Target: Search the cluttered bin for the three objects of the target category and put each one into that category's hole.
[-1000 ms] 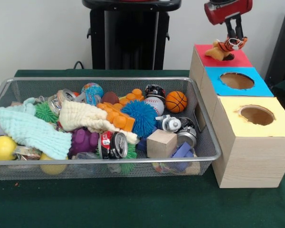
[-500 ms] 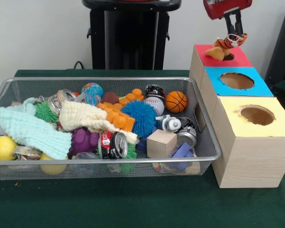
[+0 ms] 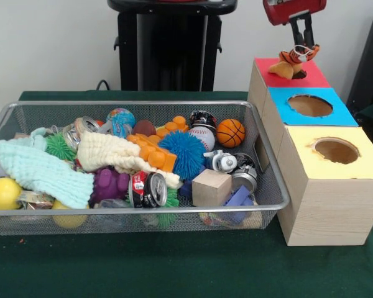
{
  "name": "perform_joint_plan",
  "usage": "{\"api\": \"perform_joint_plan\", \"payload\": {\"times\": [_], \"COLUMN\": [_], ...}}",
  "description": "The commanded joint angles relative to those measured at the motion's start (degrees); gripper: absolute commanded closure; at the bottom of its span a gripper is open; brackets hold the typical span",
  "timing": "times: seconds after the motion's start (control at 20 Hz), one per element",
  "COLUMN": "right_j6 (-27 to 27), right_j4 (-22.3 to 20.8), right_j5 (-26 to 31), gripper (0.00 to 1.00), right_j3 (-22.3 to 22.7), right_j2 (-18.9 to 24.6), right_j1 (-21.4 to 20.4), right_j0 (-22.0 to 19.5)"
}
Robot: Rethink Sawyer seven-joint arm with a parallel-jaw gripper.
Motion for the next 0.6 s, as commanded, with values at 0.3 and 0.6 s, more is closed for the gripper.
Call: {"api": "perform_joint_plan", "payload": {"times": [0.3, 0.6], "right_j6": [9.3, 9.1], "right_j4": [0.2, -0.6], "right_j5": [0.7, -1.1], "gripper": [1.00, 1.00], "right_j3": [0.7, 0.3], "right_j2": [-4.3, -5.8], "right_j1": [2.8, 5.0], "right_j0": [0.2, 1.0]}}
